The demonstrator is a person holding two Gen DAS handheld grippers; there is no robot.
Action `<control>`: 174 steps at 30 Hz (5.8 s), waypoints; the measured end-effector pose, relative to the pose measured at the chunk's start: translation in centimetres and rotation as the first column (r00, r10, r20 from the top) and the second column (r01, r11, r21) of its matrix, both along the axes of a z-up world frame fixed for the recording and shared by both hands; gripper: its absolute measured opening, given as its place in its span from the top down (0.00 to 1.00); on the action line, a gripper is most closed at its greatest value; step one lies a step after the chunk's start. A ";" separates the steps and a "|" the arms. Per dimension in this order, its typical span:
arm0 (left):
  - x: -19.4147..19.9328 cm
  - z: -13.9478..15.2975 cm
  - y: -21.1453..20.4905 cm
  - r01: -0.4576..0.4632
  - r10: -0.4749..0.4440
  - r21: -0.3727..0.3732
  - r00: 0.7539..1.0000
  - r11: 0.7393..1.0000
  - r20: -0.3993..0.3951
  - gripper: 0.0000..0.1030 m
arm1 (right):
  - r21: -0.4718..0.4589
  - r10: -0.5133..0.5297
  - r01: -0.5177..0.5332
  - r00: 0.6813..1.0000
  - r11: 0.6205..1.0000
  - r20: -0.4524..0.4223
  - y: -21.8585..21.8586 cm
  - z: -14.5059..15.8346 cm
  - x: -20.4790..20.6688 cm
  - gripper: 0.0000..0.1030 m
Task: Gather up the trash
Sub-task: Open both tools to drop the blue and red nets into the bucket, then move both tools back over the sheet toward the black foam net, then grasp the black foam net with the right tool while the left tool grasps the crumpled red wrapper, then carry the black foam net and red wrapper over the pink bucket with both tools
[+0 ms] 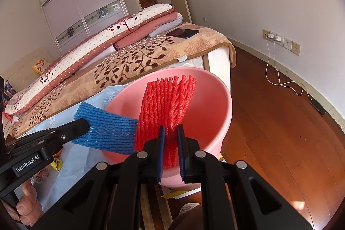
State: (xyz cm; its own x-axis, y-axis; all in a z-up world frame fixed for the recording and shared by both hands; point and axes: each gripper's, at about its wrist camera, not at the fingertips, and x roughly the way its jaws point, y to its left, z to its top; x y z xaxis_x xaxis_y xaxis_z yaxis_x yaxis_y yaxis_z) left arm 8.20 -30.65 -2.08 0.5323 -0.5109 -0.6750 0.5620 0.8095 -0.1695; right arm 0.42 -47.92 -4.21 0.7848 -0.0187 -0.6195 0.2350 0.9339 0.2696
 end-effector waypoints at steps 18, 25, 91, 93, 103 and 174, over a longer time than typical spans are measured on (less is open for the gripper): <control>-0.4 0.4 0.9 -0.005 0.004 -0.034 0.999 0.999 -0.033 0.65 | -0.011 -0.024 0.024 1.000 1.000 0.009 -0.1 0.3 -0.6 0.71; -0.7 0.9 1.8 -0.022 0.021 -0.055 0.999 0.998 -0.029 0.65 | -0.010 -0.016 0.017 1.000 1.000 0.017 0.4 0.7 -0.9 0.67; -7.1 0.2 34.6 -0.617 0.616 -0.019 0.786 0.787 -0.051 0.65 | -0.106 0.631 -0.629 0.776 0.770 -0.019 27.4 3.9 -2.0 0.48; -7.0 -0.2 35.3 -0.628 0.626 -0.019 0.777 0.778 -0.065 0.65 | -0.096 0.661 -0.662 0.749 0.743 -0.045 28.8 3.5 -1.6 0.48; -5.0 -2.1 36.3 -0.627 0.615 -0.034 0.772 0.778 -0.161 0.65 | -0.047 0.728 -0.740 0.668 0.670 -0.154 32.9 0.7 0.1 0.48; -5.3 4.0 26.8 -0.489 0.497 -0.114 0.867 0.865 0.044 0.73 | 0.036 0.466 -0.471 0.880 0.881 0.093 19.2 5.7 -1.5 0.89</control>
State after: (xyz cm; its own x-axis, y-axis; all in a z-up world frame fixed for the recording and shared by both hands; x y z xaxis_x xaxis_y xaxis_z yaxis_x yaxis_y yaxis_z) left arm 2.90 -3.89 1.92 0.7752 -0.2296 -0.5885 0.1070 0.9659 -0.2359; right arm -1.12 -28.67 1.49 0.7397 0.3961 -0.5440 -0.2505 0.9124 0.3237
